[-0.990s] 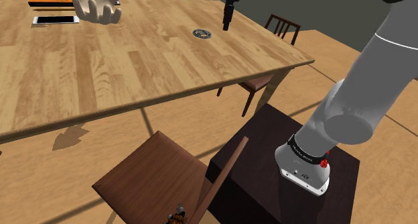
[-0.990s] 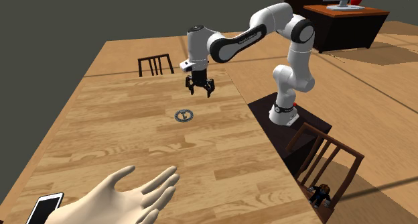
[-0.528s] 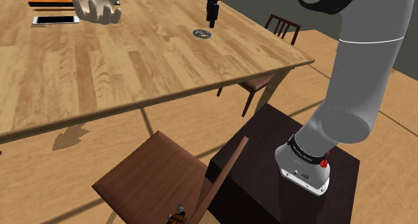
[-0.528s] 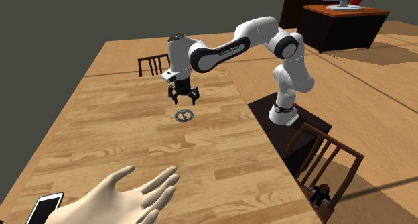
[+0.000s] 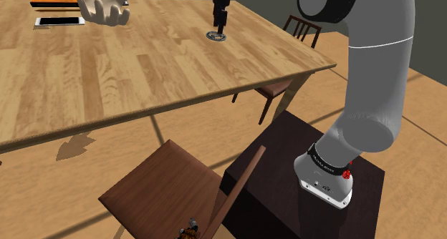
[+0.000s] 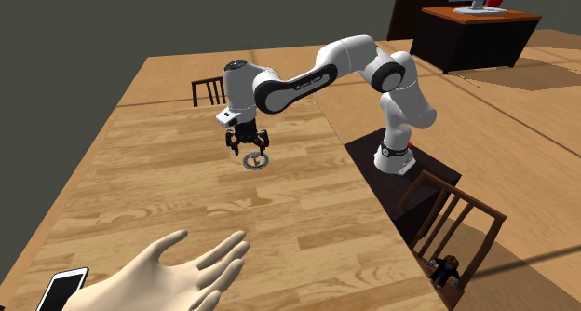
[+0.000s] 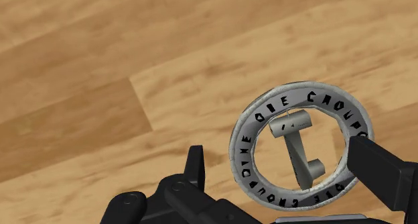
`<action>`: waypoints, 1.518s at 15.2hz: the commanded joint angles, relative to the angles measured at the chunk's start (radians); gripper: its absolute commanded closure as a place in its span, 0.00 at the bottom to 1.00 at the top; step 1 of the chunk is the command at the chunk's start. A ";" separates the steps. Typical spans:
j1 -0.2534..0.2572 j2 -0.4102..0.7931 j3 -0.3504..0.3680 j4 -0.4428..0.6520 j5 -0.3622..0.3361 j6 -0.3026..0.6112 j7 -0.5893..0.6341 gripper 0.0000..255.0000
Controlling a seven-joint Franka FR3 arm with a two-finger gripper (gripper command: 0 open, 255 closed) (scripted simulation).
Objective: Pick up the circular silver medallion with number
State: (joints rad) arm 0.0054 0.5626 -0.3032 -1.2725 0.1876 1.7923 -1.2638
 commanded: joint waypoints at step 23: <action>-0.010 0.004 -0.001 0.105 -0.002 -0.100 0.007 1.00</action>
State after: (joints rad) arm -0.0052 0.5703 -0.3041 -1.1760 0.1869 1.7056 -1.2581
